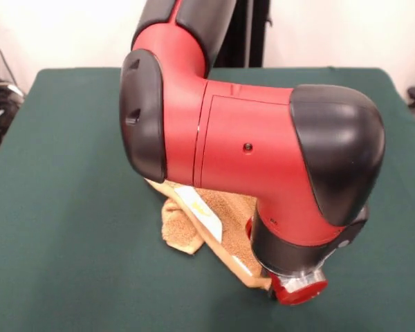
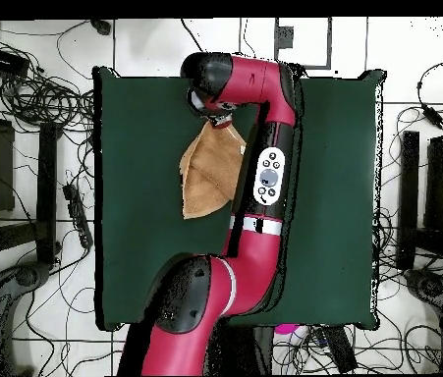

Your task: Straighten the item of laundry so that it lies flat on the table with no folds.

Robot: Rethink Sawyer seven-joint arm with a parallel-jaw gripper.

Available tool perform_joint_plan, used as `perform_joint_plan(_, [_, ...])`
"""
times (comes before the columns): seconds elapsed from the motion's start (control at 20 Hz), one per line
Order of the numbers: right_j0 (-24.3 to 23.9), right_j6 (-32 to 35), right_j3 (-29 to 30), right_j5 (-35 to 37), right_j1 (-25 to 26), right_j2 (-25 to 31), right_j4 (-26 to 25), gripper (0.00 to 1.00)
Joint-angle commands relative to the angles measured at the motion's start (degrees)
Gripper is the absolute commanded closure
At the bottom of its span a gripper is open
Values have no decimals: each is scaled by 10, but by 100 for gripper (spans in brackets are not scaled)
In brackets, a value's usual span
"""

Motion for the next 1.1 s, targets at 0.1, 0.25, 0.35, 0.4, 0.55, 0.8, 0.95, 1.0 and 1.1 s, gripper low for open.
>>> perform_joint_plan(0.1, [20, 166, 60, 214, -17, 33, -111, 100])
perform_joint_plan(0.25, [14, 119, 62, 256, -50, 15, -131, 100])
perform_joint_plan(0.35, [11, 103, 70, 282, -69, 0, -120, 100])
perform_joint_plan(0.4, [8, 96, 75, 287, -75, -10, -114, 100])
perform_joint_plan(0.55, [3, 91, 98, 289, -87, -57, -74, 100])
perform_joint_plan(0.8, [-19, 192, 278, 110, -113, -190, 116, 100])
perform_joint_plan(0.95, [-39, 233, 465, 17, -219, -238, 214, 100])
perform_joint_plan(1.0, [-44, 233, 518, -25, -251, -248, 231, 100])
perform_joint_plan(1.1, [-47, 228, 588, -82, -296, -263, 246, 100])
